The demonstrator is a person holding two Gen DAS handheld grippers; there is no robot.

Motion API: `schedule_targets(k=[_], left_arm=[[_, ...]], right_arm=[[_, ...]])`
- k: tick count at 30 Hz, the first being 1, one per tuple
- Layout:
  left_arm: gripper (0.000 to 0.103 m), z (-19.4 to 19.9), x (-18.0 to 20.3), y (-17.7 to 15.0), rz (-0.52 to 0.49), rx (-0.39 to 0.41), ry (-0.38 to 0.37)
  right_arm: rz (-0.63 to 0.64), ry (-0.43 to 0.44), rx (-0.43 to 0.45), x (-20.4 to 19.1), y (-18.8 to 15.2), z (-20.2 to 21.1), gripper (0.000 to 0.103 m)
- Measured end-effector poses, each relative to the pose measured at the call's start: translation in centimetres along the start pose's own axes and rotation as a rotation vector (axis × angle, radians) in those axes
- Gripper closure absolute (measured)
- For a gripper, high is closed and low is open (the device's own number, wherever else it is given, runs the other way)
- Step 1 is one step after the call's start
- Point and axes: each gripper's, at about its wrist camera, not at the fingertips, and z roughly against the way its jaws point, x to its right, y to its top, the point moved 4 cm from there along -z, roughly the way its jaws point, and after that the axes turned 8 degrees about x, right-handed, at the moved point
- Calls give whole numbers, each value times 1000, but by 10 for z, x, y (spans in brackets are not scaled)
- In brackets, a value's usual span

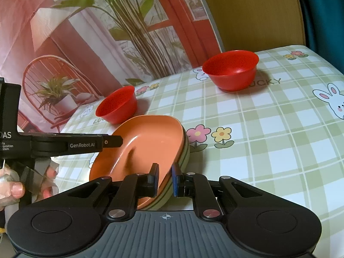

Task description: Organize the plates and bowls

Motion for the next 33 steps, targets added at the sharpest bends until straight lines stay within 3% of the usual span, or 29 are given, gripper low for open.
schedule_targets(k=[7, 12, 16, 18, 25, 33], left_arm=[[73, 7, -3, 7, 29, 40, 4], [72, 16, 1, 22, 53, 112, -24], [55, 26, 8, 38, 96, 215, -107], [55, 26, 15, 46, 96, 242, -119], [54, -15, 40, 62, 93, 214, -154], [54, -79, 61, 72, 116, 147, -191]], right_arm=[[-7, -1, 18, 6, 6, 2, 85], [24, -30, 86, 21, 28, 8, 84], [66, -40, 151, 34, 54, 13, 81], [88, -67, 176, 42, 69, 11, 81], [123, -125, 222, 74, 99, -14, 81], [61, -171, 219, 119, 118, -61, 80]])
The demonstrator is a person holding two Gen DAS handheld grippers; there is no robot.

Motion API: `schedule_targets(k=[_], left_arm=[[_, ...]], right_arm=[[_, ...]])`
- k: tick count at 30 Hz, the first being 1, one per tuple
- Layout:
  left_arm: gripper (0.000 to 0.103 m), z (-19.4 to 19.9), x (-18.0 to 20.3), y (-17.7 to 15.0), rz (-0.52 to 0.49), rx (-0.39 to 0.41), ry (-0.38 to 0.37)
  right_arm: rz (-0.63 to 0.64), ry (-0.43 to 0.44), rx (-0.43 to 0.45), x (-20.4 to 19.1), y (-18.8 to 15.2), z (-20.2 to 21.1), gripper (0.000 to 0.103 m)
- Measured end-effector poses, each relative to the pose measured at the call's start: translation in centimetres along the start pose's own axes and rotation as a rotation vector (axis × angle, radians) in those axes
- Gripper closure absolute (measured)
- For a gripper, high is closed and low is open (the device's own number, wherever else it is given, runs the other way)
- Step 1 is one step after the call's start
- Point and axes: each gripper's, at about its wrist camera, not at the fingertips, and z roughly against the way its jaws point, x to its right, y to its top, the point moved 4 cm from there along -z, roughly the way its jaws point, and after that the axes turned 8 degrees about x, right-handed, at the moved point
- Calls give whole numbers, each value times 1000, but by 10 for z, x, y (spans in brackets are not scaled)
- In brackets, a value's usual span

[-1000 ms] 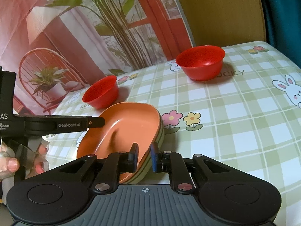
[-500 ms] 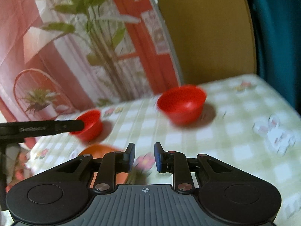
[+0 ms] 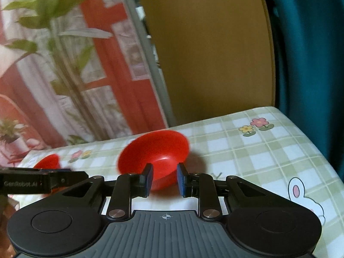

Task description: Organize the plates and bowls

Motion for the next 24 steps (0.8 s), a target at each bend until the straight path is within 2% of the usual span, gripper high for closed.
schedule_targets(k=[5, 14, 20, 21, 22, 23, 24], left_arm=[[54, -27, -6, 3, 72, -36, -24], [54, -59, -4, 7, 86, -79, -25], [57, -70, -4, 6, 101, -91, -36], [60, -71, -2, 6, 98, -92, -47], [73, -71, 0, 6, 89, -97, -61], [81, -71, 3, 5, 74, -103, -74], [81, -71, 7, 5, 54, -106, -72]], right_arm=[[-28, -24, -11, 20, 4, -30, 77], [-53, -6, -39, 29, -1, -58, 78], [-55, 24, -46, 22, -3, -58, 89], [-55, 24, -46, 20, -3, -57, 89], [-56, 28, -45, 19, -3, -56, 89], [-59, 27, -44, 17, -2, -54, 89], [-59, 19, -43, 16, -2, -53, 89]])
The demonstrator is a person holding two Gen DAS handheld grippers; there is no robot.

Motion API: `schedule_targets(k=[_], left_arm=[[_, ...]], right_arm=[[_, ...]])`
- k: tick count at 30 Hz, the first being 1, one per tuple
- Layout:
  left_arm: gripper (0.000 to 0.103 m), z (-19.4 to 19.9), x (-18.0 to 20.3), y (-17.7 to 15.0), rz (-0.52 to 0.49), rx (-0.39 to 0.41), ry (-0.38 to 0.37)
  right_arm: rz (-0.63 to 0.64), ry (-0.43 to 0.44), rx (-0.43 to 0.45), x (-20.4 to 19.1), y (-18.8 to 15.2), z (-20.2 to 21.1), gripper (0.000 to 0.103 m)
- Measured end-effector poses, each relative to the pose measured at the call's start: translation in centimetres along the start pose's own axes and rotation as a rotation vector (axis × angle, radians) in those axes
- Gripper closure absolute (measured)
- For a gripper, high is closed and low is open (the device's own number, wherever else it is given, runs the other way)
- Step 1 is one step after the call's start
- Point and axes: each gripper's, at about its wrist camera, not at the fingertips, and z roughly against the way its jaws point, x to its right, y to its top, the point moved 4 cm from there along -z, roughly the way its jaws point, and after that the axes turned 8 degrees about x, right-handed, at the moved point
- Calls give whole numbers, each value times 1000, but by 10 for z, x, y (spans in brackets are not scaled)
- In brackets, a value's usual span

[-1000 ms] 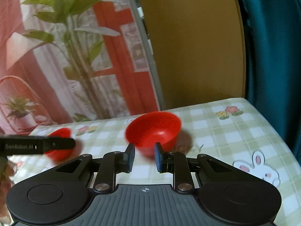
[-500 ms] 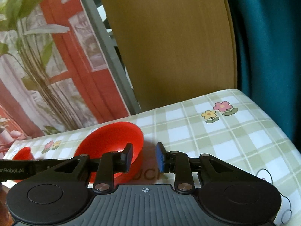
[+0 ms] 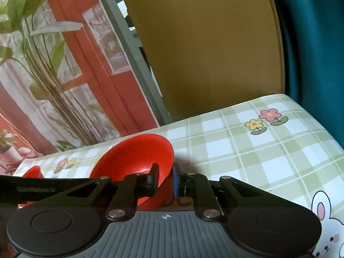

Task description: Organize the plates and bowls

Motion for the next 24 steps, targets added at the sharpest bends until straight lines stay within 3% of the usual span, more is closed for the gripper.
schedule_targets(k=[12, 24], left_arm=[[81, 62, 7, 5, -30, 88, 6], [81, 167, -35, 7, -3, 161, 83]], right_arm=[[-58, 33, 27, -35, 8, 43, 89], [-25, 140, 29, -132, 17, 83, 89]])
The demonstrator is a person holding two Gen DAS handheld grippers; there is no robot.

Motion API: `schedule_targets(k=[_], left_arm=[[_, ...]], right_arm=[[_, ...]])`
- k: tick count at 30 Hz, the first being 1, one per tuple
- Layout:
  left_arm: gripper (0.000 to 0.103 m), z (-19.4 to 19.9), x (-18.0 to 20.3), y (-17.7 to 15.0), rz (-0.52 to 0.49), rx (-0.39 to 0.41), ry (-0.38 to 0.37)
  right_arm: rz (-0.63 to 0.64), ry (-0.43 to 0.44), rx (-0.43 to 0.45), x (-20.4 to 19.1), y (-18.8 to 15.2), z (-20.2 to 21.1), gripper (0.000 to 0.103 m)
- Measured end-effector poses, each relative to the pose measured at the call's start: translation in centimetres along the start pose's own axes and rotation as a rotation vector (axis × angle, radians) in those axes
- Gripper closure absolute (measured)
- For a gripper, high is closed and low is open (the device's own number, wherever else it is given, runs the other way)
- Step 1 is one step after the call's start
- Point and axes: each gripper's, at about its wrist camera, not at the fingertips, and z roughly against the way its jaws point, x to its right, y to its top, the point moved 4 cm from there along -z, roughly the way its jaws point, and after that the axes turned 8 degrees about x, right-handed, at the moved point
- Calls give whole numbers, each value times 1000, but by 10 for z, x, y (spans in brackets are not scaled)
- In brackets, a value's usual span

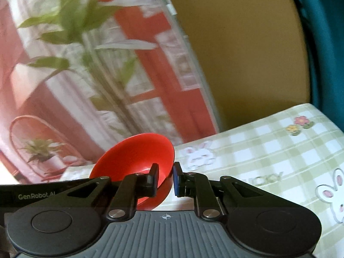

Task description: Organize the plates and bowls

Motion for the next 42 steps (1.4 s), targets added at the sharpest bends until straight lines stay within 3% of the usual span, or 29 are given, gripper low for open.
schedule_targets(k=[7, 17, 28, 42], left_arm=[[80, 45, -57, 1, 87, 51, 53], [80, 63, -116, 4, 131, 92, 149], [80, 23, -155, 1, 217, 58, 165], [80, -12, -155, -17, 170, -9, 195]], right_arm=[[71, 79, -61, -65, -14, -9, 88], [169, 140, -159, -123, -30, -49, 88], [232, 108, -224, -135, -33, -111, 88], [226, 57, -288, -112, -51, -142, 88]])
